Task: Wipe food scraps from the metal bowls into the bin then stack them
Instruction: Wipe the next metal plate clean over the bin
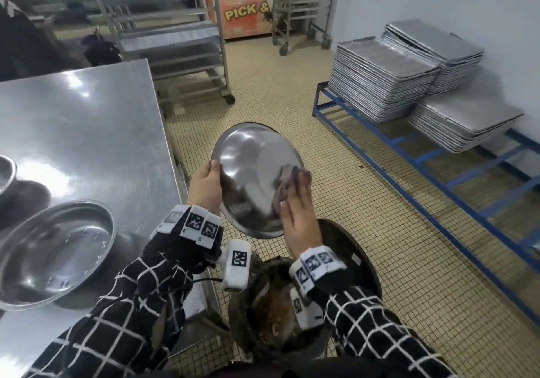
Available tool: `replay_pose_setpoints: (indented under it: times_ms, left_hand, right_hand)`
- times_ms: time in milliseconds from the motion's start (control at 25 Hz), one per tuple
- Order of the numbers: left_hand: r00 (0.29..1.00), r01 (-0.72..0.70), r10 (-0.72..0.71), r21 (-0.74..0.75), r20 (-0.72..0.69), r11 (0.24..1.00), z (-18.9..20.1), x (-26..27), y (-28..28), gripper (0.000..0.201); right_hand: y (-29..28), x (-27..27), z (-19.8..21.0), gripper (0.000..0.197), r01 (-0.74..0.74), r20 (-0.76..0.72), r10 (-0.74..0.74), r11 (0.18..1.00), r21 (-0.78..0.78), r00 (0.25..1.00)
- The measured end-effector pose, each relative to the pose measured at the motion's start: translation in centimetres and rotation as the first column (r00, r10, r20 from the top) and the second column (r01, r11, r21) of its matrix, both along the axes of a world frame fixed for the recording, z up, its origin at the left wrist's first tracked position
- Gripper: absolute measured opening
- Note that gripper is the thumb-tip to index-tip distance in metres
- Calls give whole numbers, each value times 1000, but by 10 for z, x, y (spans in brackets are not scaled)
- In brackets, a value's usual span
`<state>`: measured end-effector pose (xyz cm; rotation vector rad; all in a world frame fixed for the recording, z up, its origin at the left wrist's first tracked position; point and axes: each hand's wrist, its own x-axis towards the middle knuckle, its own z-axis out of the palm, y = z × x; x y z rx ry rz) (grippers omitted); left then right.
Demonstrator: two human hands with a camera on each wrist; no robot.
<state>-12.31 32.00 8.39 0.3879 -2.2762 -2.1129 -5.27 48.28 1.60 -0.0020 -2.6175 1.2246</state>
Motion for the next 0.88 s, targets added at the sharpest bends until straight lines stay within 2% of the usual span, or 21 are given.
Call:
replay_pose_setpoints:
  times_ms: [80, 160, 280, 320, 400, 480, 560, 640, 720, 800, 880]
  left_hand:
    - [1000, -4, 4, 14, -8, 1000, 3, 1, 5, 28]
    - [999, 35, -35, 34, -14, 999, 9, 4, 12, 27]
    - [995, 97, -97, 52, -14, 994, 15, 3, 18, 21]
    - [994, 109, -108, 59, -8, 992, 16, 3, 18, 19]
    - [993, 120, -120, 61, 10, 991, 15, 2, 19, 17]
    - [989, 144, -147, 69, 35, 987, 15, 2, 19, 16]
    - [974, 207, -215, 102, 71, 973, 14, 3, 19, 16]
    - [958, 259, -273, 137, 91, 956, 16, 4, 17, 19]
    - [953, 281, -295, 164, 73, 946, 18, 2, 16, 19]
    - [950, 295, -309, 204, 39, 933, 22, 0, 15, 18]
    - [955, 285, -296, 223, 19, 932, 23, -4, 12, 25]
  right_hand:
    - [-18, -1, 3, 55, -32, -115, 54, 983, 180, 992]
    - [-20, -22, 27, 54, -26, -148, 60, 974, 226, 987]
    - [3, -62, 50, 53, 66, -31, -60, 967, 247, 998]
    - [16, -70, 51, 52, 92, 31, -101, 971, 222, 994]
    - [42, -72, 43, 50, 112, 119, -114, 994, 18, 986]
    - [53, -48, 27, 50, 118, 207, -72, 968, -221, 976]
    - [44, -16, 12, 54, 132, 227, -66, 948, -290, 972]
    - [21, 6, 9, 56, 98, 140, -71, 976, -194, 988]
    - [-1, 6, 16, 59, 68, 55, -70, 997, 33, 996]
    - [-10, -12, 35, 62, 128, -40, -123, 971, 201, 992]
    - [-5, -34, 49, 64, 232, -73, -221, 939, 254, 973]
